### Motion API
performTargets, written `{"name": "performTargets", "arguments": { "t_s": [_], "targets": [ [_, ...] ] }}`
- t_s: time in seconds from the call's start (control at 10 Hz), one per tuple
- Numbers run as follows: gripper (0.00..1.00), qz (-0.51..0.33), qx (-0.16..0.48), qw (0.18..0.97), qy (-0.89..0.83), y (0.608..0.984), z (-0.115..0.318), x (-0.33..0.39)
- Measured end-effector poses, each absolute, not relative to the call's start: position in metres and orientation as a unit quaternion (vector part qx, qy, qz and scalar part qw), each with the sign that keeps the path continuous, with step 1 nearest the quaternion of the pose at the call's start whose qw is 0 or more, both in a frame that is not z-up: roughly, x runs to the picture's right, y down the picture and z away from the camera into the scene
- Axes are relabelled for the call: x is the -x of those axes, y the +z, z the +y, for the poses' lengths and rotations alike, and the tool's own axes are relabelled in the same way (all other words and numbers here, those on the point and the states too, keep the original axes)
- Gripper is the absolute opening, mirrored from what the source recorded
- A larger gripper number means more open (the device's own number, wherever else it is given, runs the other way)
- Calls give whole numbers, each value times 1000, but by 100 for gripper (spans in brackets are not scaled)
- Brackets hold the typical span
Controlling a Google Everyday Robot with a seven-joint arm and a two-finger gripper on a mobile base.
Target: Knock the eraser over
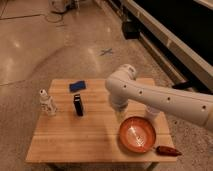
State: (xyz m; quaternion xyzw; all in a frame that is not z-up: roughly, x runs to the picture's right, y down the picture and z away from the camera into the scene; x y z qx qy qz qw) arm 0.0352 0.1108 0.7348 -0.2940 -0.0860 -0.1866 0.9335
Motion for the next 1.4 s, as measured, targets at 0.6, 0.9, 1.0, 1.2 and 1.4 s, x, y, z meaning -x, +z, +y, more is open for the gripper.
{"name": "performTargets", "arguments": {
  "t_s": [0.6, 0.9, 1.0, 1.2, 1.4],
  "targets": [
    [65, -125, 279, 929, -208, 787, 98, 35],
    [65, -136, 277, 923, -229, 805, 100, 65],
    [65, -141, 276, 921, -237, 808, 102, 77],
    [65, -147, 271, 917, -253, 813, 103, 100],
    [65, -152, 261, 914, -270, 815, 99, 122]
  ]
}}
